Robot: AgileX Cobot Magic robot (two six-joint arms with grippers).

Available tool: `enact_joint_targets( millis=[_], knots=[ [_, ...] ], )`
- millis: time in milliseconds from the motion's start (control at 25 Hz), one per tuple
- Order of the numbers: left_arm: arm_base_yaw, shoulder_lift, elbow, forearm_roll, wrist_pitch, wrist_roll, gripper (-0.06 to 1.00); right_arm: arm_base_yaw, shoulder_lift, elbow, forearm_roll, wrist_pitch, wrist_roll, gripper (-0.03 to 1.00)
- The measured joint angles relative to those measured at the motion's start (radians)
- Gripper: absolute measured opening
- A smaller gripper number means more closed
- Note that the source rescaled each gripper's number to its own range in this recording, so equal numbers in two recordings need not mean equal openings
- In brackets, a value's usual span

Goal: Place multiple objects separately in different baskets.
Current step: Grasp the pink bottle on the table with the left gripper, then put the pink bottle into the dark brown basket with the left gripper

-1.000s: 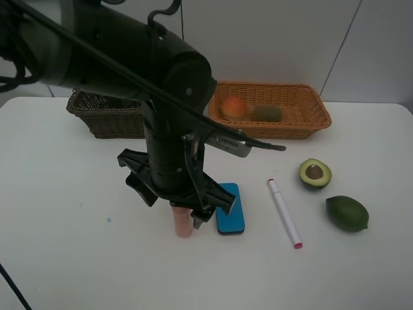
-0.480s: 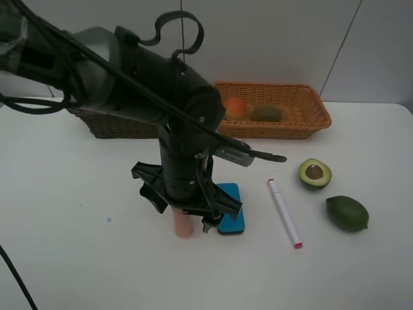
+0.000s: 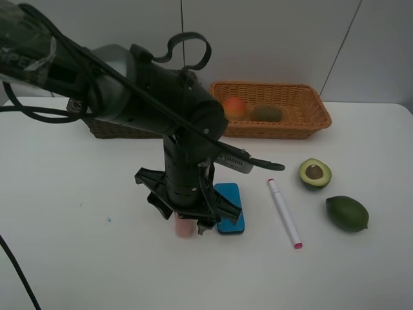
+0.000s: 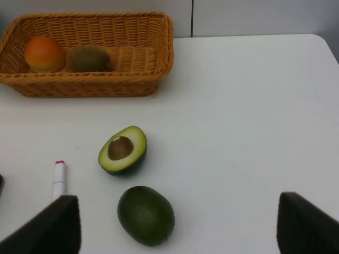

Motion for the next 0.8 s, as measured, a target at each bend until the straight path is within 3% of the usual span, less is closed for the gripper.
enact_joint_targets(
  millis=[120,200,640,800],
  knots=[
    [0.000,0.000,0.000,0.001,0.000,0.000,0.20,0.000,0.000,0.000,0.000,0.000,0.000,0.92],
    [0.000,0.000,0.000,0.001,0.000,0.000,0.00,0.000,0.000,0.000,0.000,0.000,0.000,0.92],
    [0.000,-0.022,-0.003,0.009,-0.003,0.002,0.00,0.000,0.000,0.000,0.000,0.000,0.000,0.92],
    [0.018,-0.093,-0.063,0.027,0.010,0.002,0.00,0.000,0.000,0.000,0.000,0.000,0.000,0.92]
  ],
)
